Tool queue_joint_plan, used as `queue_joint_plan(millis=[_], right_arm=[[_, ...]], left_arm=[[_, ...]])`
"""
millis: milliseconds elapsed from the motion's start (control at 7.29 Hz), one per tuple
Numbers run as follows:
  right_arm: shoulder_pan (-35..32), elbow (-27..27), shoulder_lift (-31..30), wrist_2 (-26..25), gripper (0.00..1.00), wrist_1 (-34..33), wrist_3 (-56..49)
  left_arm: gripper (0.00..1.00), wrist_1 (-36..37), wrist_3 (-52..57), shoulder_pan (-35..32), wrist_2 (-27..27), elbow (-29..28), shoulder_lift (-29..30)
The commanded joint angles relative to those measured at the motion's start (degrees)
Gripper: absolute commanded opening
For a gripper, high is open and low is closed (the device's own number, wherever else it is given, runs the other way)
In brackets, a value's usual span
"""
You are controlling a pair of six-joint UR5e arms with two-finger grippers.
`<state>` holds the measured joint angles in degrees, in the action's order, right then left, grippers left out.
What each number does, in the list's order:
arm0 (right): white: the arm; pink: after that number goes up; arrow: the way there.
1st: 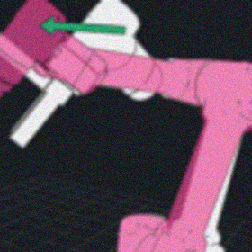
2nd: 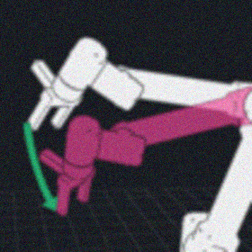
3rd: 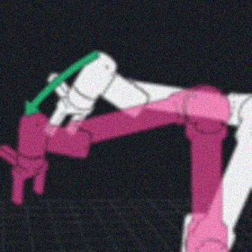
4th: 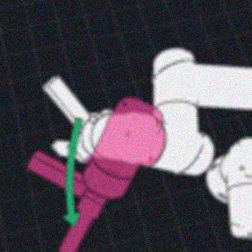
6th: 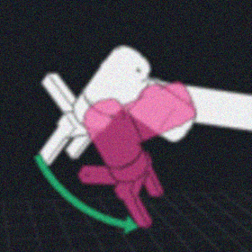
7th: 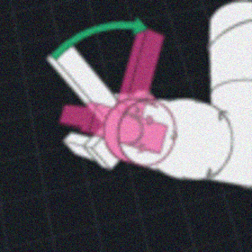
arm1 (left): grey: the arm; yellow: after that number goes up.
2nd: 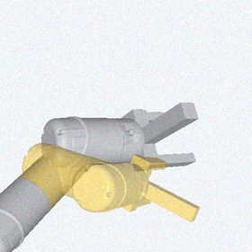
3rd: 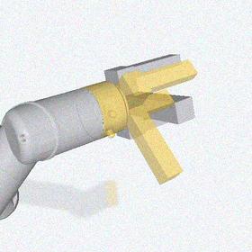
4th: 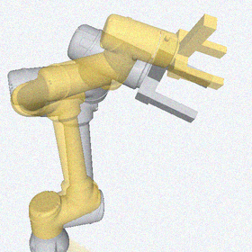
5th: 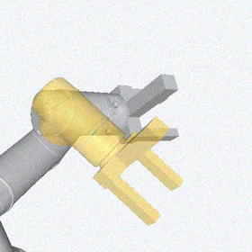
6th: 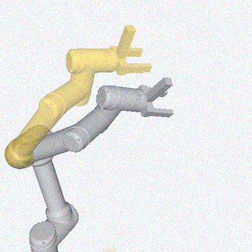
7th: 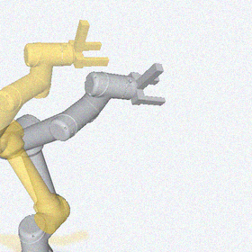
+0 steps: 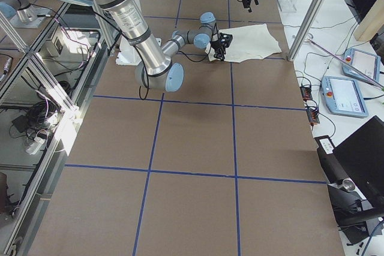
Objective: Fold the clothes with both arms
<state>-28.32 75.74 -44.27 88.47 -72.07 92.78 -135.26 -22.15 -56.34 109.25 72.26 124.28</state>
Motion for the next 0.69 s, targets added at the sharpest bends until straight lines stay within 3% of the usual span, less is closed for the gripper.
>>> queue_joint_plan(millis=[0, 274, 549], right_arm=[[-0.07, 1.85, -0.12, 0.12, 0.00, -1.05, -0.15], [1.15, 13.31, -6.84, -0.57, 0.00, -5.35, 0.46], [7.37, 25.20, -16.51, -6.80, 0.00, -5.71, 0.55]], left_arm=[[1.00, -0.26, -0.09, 0.00, 0.00, 0.07, 0.00], [1.00, -1.14, -3.59, 0.87, 0.00, 0.07, 0.08], [1.00, -1.23, -4.56, 1.06, 0.00, 0.16, 0.08]])
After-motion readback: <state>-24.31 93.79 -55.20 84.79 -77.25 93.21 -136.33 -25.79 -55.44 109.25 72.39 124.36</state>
